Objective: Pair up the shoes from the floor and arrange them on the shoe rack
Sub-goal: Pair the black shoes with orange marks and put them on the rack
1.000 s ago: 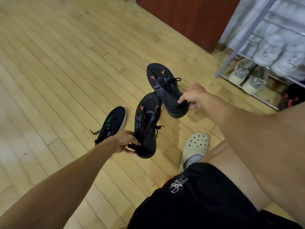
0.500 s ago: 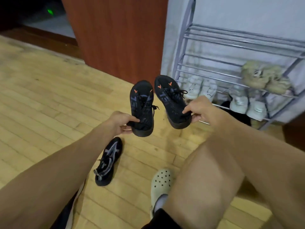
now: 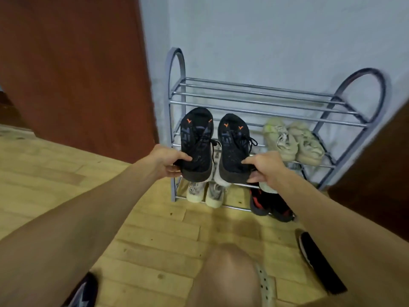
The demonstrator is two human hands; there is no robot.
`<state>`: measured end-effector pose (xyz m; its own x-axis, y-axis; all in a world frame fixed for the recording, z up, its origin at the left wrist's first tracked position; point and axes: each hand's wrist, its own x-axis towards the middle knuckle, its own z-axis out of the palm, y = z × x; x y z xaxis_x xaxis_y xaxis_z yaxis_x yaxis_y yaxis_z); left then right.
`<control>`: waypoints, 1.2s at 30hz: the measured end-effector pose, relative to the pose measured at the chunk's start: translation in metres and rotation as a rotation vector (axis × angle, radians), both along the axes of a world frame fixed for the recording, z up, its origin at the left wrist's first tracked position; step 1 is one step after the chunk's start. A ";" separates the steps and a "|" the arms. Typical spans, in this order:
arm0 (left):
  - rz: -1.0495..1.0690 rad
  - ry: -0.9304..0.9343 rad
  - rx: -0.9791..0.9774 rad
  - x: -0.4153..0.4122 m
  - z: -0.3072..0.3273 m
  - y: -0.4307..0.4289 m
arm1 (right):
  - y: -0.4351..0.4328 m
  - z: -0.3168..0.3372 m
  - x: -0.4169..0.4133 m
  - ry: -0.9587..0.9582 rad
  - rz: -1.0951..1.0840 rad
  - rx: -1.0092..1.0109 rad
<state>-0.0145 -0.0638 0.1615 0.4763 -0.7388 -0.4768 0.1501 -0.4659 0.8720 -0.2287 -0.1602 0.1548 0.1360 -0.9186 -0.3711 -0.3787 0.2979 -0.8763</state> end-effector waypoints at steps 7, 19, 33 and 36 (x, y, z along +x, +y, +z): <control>-0.015 -0.037 -0.010 0.011 -0.005 -0.104 | -0.088 -0.007 0.024 -0.034 -0.050 -0.023; -0.043 -0.124 -0.021 0.029 -0.035 -0.145 | -0.119 -0.042 0.046 -0.032 -0.060 -0.075; -0.081 -0.260 0.074 0.076 -0.062 0.096 | 0.066 -0.040 0.114 0.257 0.316 -0.026; -0.082 -0.243 0.193 0.089 -0.092 0.171 | 0.133 -0.061 0.149 0.263 0.473 0.052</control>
